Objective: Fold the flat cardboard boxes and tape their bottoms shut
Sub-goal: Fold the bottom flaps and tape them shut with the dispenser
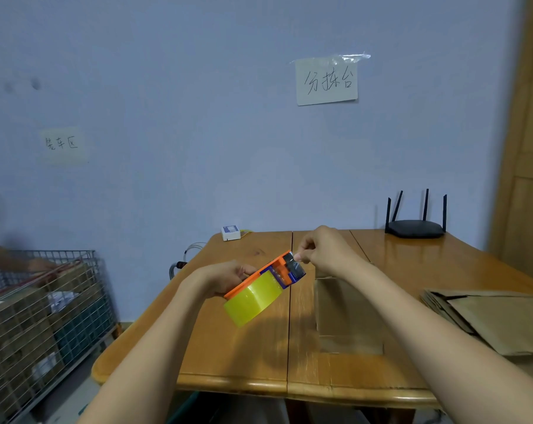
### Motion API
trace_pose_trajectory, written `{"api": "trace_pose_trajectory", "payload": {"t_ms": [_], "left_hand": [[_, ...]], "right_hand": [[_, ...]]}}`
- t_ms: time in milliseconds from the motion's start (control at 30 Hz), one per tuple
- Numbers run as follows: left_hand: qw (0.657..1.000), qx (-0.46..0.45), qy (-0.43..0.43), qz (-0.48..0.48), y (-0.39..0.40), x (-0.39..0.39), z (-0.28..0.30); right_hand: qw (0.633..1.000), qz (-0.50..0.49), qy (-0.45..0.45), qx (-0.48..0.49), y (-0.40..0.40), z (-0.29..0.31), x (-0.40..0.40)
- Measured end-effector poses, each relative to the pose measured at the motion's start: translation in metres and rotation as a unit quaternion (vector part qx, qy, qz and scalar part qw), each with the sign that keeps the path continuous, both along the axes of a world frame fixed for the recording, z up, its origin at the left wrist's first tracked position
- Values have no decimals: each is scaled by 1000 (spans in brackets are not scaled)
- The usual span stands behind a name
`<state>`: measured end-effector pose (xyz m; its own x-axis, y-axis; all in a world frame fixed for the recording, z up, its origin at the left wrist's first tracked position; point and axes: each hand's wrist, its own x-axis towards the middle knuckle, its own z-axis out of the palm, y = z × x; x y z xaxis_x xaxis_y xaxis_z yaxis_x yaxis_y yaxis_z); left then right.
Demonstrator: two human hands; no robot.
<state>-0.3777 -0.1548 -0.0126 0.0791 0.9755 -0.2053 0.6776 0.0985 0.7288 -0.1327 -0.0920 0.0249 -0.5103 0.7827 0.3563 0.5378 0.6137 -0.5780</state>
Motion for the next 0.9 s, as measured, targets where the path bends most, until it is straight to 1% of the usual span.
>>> {"api": "trace_pose_trajectory", "payload": {"t_ms": [300,533,833,900], "left_hand": [[999,3,39,-1,3,6,5],[993,-18,113,-11,-2,-19,-4],[988,-26,153,-7,-9,-29,-6],[984,-19,178,-10,-6,-32,-7]], "right_hand": [[999,-31,9,3,10,5,22],[996,-80,28,2,28,19,62],[993,-112,44,14,47,13,89],[993,-111,48,13,49,10,94]]}}
